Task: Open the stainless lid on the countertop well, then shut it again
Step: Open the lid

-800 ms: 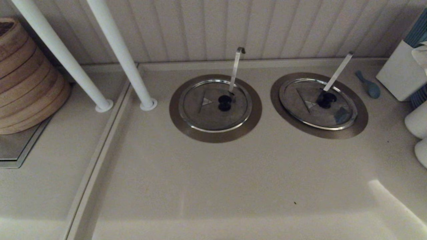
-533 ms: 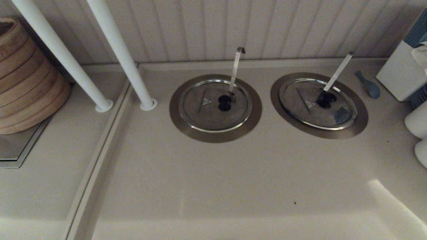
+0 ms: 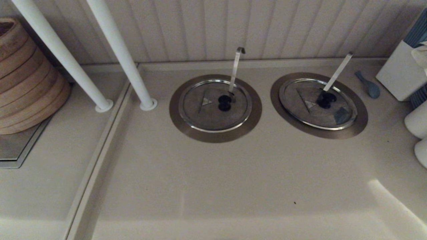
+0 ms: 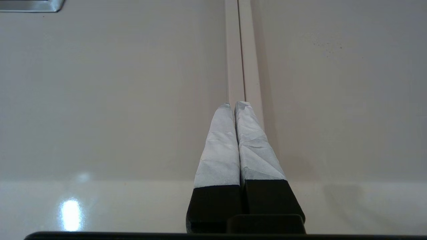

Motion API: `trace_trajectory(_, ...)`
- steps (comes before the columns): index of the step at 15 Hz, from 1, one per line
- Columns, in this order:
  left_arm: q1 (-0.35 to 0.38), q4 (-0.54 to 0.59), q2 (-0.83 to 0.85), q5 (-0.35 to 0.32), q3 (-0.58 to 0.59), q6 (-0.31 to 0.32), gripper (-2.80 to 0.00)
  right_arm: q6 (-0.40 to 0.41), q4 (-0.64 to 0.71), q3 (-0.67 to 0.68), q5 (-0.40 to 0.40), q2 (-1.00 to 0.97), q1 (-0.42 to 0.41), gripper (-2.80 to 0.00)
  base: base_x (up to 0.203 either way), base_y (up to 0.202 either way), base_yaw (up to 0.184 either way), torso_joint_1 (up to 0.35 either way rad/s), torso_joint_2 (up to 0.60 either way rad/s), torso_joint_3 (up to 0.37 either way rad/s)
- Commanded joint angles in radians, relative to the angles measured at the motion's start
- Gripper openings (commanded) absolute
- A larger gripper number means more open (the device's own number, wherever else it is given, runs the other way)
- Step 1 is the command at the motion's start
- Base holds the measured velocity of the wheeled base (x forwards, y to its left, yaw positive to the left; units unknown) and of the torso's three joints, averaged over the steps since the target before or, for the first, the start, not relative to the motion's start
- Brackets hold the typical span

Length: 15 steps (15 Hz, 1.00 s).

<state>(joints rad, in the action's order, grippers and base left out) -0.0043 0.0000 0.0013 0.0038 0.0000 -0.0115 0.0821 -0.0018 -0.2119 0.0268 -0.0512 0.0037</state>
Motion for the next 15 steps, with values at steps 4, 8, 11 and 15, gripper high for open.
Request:
trace_trajectory(4, 0.000, 0.000, 0.000, 0.000, 0.000, -0.001, -2.80, 0.012, 0.005, -0.521, -0.035, -0.652, -0.057, -2.80, 0.000, 0.000, 0.000, 0.000, 0.00, 0.000)
trace_trajectory(8, 0.000, 0.000, 0.000, 0.001, 0.000, -0.001, -2.80, -0.048, 0.001, -0.878, -0.129, -1.102, -0.084, -2.80, 0.000, 0.000, 0.000, 0.000, 0.00, 0.000)
trace_trajectory(11, 0.000, 0.000, 0.000, 0.001, 0.000, -0.001, -2.80, -0.101, -0.009, -0.988, -0.206, -1.310, -0.087, -2.80, 0.000, 0.000, 0.000, 0.000, 0.00, 0.000)
trace_trajectory(15, 0.000, 0.000, 0.000, 0.001, 0.000, -0.001, -2.80, -0.139, -0.248, -0.878, -0.091, -1.403, -0.072, -2.80, 0.000, 0.000, 0.000, 0.000, 0.00, 0.000)
